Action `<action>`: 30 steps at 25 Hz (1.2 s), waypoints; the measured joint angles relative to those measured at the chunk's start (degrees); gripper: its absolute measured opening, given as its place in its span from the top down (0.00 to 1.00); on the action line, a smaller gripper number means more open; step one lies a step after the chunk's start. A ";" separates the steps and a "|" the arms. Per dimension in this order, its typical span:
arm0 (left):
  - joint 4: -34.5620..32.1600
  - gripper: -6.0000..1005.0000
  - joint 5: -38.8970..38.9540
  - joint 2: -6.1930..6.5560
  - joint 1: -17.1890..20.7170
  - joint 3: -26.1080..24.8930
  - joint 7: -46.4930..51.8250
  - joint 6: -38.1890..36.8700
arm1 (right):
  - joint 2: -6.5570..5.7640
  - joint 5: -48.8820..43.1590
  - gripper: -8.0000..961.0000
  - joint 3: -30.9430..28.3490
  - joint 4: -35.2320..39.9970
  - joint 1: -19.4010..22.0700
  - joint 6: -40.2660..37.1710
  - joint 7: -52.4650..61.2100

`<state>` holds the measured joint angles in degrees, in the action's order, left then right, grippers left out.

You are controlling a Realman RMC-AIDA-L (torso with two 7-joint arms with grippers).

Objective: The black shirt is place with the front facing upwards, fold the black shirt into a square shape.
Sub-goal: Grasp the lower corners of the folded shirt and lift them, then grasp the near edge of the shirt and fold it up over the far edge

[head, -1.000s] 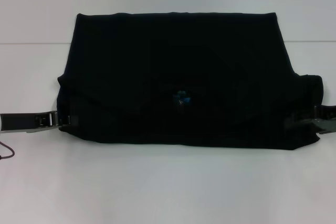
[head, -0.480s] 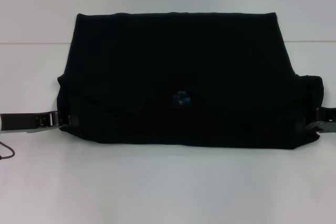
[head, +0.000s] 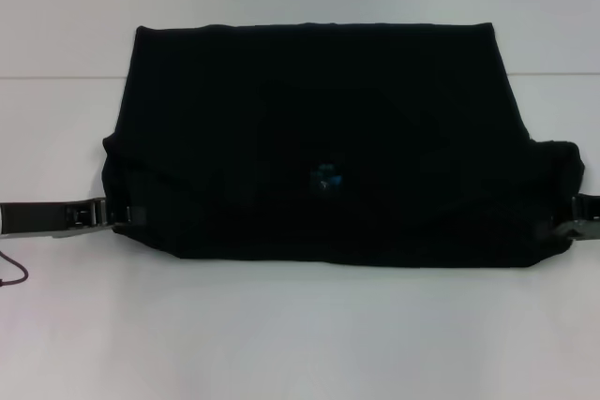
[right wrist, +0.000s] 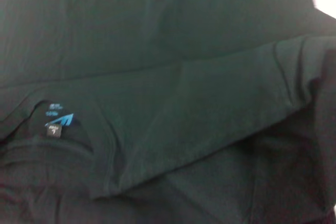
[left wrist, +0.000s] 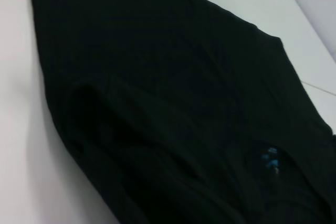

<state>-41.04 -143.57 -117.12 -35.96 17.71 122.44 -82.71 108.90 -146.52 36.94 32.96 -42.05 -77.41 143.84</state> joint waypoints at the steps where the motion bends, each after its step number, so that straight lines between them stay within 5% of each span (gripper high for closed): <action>1: 0.00 0.96 0.00 0.17 -0.01 -0.01 0.14 -1.39 | -0.37 0.06 0.93 -0.08 0.32 0.11 -1.13 -0.18; 12: -2.27 0.96 -6.81 1.23 0.84 -0.35 2.65 -22.84 | -2.38 -4.15 0.93 0.13 5.36 3.93 -21.68 -4.16; 19: -2.00 0.95 -14.15 0.55 2.84 0.13 4.30 -34.50 | -0.99 -8.90 0.93 0.43 5.41 6.67 -30.13 -9.56; 30: -1.81 0.95 -12.78 0.33 2.58 -0.47 4.29 -33.87 | 0.11 -6.10 0.93 -0.80 4.91 8.12 -31.28 -13.34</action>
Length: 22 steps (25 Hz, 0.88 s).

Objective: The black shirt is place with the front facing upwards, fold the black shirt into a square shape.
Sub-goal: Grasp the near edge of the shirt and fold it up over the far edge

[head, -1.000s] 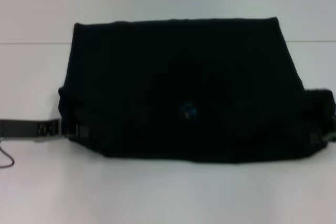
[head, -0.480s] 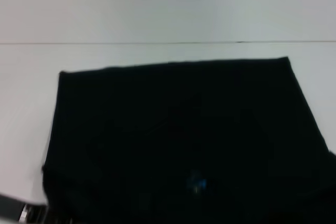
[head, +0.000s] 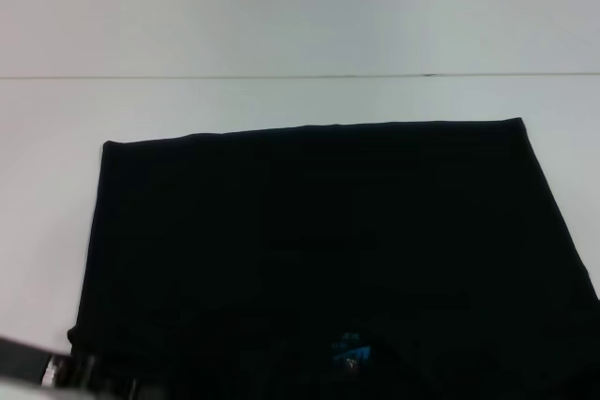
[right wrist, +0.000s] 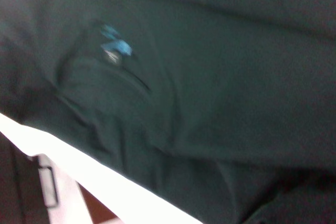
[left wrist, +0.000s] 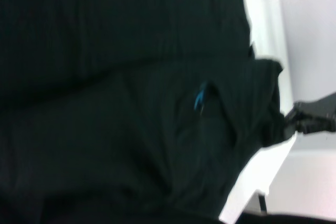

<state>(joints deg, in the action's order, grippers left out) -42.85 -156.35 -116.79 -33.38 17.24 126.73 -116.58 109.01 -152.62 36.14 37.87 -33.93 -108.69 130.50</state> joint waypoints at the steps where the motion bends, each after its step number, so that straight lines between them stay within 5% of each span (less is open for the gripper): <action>1: 0.15 0.95 1.21 0.22 -0.29 -0.85 0.11 0.43 | -0.13 1.31 0.93 -1.00 -0.23 0.00 -0.11 -0.14; 8: 2.07 0.95 8.13 2.12 -1.82 -10.58 0.46 4.85 | -3.38 11.78 0.93 -12.86 -6.75 0.02 2.00 0.18; 12: 3.70 0.95 12.51 2.68 -1.73 -15.18 0.55 11.28 | -3.65 16.57 0.93 -18.41 -8.96 0.42 6.94 0.34; 17: 6.66 0.95 20.14 2.26 -0.39 -16.09 -0.66 20.52 | -2.12 26.30 0.93 -21.11 -13.29 0.95 15.34 -1.55; 22: 11.58 0.95 28.34 1.55 0.93 -16.13 -4.83 30.63 | 2.30 34.54 0.93 -21.36 -14.94 1.20 28.15 -6.13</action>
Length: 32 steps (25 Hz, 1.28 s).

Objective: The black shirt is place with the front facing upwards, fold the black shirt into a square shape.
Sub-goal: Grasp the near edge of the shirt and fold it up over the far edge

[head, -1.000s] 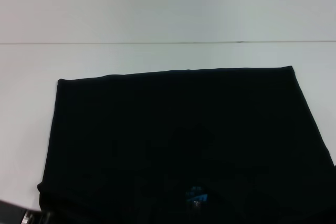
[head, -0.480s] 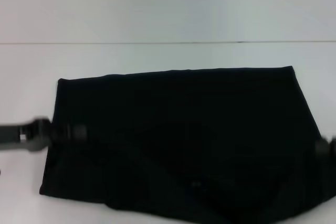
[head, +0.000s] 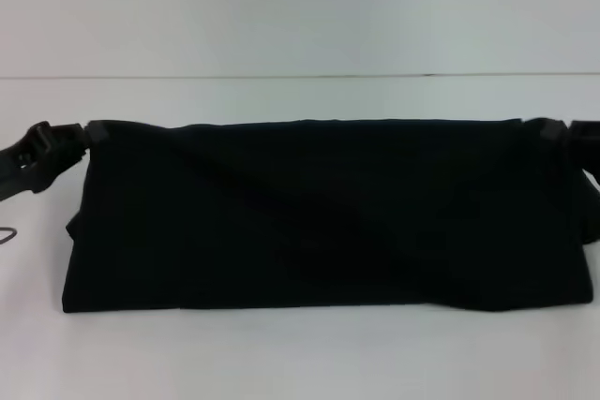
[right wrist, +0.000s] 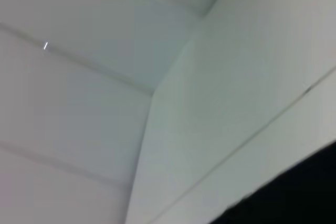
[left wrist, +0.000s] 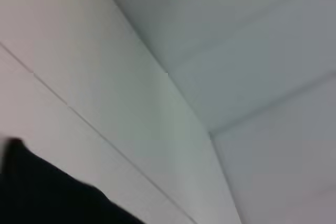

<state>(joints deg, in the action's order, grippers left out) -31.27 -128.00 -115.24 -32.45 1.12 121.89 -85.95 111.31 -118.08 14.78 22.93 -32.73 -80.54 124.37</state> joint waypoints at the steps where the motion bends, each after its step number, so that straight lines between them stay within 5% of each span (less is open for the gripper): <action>1: 1.11 0.95 1.16 -0.15 0.12 -0.01 -1.00 2.33 | 1.05 1.21 0.93 -0.02 -0.02 -0.13 2.27 -1.38; 6: 5.34 0.95 5.97 -1.11 -0.04 0.00 -6.19 11.29 | 5.18 5.77 0.93 0.07 -0.13 -1.38 11.79 -8.09; 9: 7.25 0.95 8.88 -1.79 -0.96 0.13 -10.00 15.15 | 6.35 7.98 0.93 -0.01 -1.07 -2.10 16.12 -11.87; 32: 10.37 0.95 18.70 -7.05 -8.16 0.45 -25.53 35.50 | 8.39 12.55 0.94 0.36 -4.84 -8.34 32.36 -23.95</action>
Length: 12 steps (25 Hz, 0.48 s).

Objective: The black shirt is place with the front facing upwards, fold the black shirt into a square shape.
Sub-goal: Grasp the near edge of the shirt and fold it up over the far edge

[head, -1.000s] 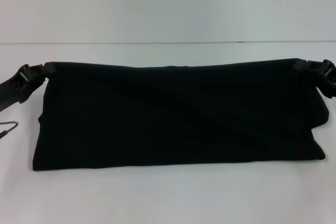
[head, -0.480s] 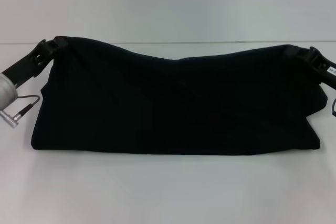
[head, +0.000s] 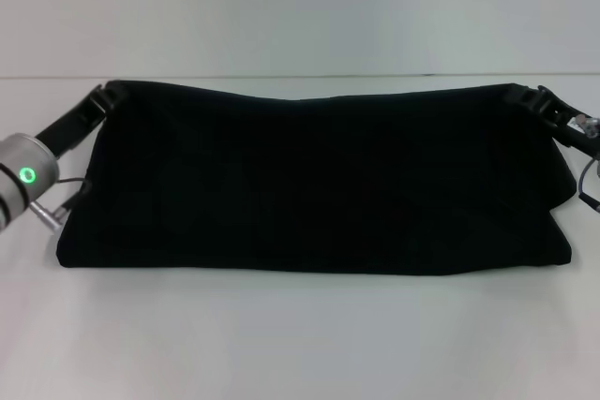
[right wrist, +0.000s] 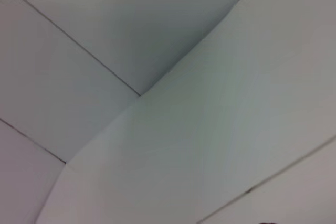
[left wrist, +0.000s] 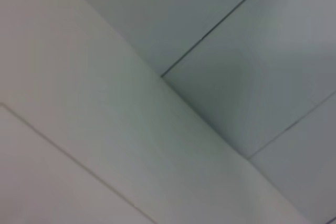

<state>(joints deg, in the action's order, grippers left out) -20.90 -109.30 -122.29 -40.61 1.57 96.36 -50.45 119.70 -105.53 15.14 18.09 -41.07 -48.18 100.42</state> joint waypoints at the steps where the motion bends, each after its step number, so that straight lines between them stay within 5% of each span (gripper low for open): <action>1: 0.29 0.96 0.33 -0.29 -0.24 -0.08 -0.93 1.20 | 0.07 0.68 0.94 -0.12 -0.37 -0.20 0.17 -2.12; 4: 1.74 0.95 3.73 -1.21 -0.67 -0.37 -7.10 2.97 | 0.16 5.96 0.94 -0.25 -2.52 -0.55 0.32 -10.51; 8: 5.23 0.90 13.94 -1.70 -0.11 -0.40 -17.42 3.24 | 0.18 11.32 0.74 0.13 -4.27 -0.57 0.69 -16.86; 12: 5.42 0.80 14.43 -1.64 0.03 -0.47 -17.72 3.26 | 0.18 11.53 0.58 0.16 -4.36 -0.58 1.19 -17.17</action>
<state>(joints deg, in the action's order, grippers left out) -15.47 -94.87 -123.93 -40.58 1.10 78.65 -47.20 119.88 -94.00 15.30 13.74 -41.66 -47.00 83.26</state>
